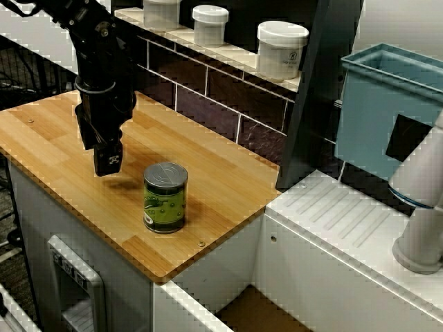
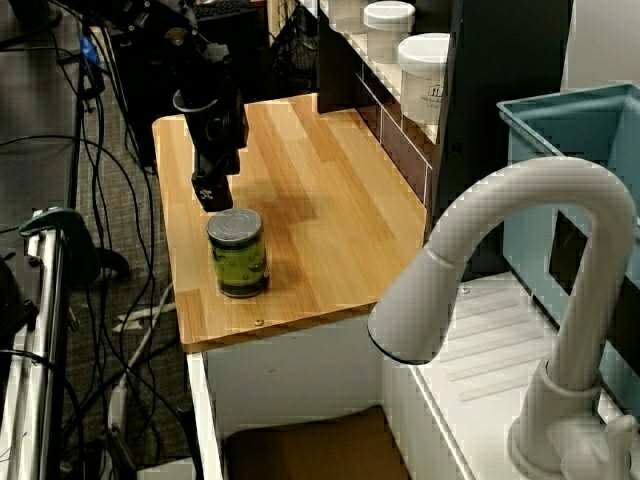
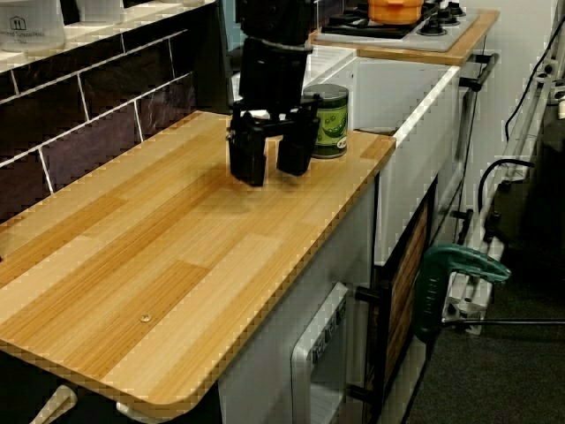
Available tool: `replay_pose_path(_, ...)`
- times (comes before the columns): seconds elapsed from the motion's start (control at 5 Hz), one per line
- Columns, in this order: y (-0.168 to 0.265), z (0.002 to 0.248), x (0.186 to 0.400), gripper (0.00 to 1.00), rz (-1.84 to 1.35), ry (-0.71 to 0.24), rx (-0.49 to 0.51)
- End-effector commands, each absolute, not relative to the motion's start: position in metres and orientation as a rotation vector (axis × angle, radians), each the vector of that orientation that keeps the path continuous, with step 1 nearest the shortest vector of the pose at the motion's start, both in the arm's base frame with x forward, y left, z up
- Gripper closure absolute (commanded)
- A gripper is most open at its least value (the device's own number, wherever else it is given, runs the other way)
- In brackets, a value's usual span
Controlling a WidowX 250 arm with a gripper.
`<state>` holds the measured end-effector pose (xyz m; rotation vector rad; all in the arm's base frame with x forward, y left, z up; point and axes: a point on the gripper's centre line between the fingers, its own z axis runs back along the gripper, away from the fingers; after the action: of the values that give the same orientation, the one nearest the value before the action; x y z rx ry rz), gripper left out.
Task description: Push into sink
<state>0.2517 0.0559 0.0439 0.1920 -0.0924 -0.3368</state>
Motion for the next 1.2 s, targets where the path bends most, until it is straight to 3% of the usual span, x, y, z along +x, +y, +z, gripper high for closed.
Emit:
replay_pose_path(0.0, 0.012, 0.065, 0.254, 0.00, -0.404, -0.151, 0.197)
replay_pose_path(0.2, -0.019, 0.065, 0.253, 0.00, -0.434, -0.152, 0.198)
replay_pose_path(0.6, -0.087, 0.068, 0.279, 0.00, -0.473, -0.108, 0.191)
replay_pose_path(1.0, -0.133, 0.047, 0.285, 0.00, -0.495, -0.092, 0.205)
